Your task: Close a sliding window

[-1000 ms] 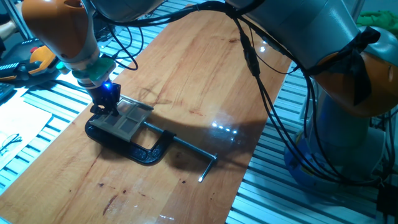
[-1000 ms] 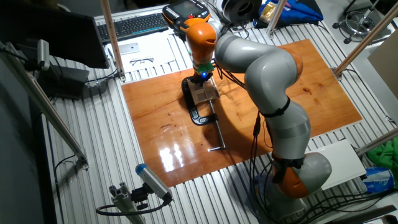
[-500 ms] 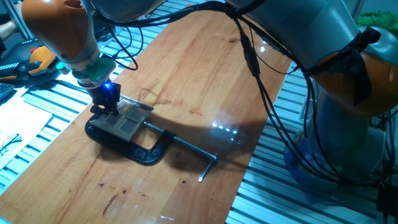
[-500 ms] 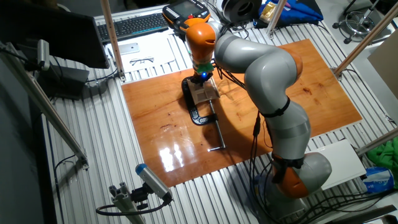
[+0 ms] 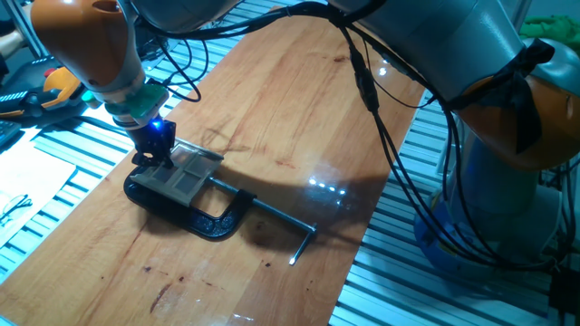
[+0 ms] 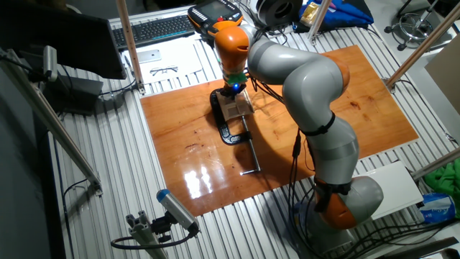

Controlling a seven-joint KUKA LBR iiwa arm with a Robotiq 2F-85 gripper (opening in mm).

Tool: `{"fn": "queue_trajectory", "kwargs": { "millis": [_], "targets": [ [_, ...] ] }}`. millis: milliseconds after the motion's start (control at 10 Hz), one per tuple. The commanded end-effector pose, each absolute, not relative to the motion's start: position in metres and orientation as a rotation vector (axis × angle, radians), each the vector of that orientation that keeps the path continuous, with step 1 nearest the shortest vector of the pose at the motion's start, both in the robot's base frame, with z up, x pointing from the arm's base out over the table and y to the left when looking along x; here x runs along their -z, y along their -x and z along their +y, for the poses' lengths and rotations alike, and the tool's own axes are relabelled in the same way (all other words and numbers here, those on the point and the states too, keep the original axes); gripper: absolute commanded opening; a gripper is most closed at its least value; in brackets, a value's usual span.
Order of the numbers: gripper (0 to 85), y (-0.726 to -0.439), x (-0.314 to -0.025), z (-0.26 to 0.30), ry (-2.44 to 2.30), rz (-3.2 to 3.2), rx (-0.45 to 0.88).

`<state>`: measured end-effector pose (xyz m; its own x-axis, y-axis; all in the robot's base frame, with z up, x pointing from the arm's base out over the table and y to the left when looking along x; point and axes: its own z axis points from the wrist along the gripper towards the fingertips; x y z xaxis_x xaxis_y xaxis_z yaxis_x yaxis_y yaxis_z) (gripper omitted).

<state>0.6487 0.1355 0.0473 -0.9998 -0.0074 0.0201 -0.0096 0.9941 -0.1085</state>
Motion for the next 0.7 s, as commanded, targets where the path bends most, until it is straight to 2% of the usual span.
{"fn": "queue_trajectory", "kwargs": {
  "millis": [0,600],
  "targets": [
    [0.0,-0.6487,-0.0474,0.1352,-0.013,-3.119,-0.17],
    [0.0,-0.6492,-0.0465,0.1325,-0.021,-3.12,-0.177]
  ]
}}
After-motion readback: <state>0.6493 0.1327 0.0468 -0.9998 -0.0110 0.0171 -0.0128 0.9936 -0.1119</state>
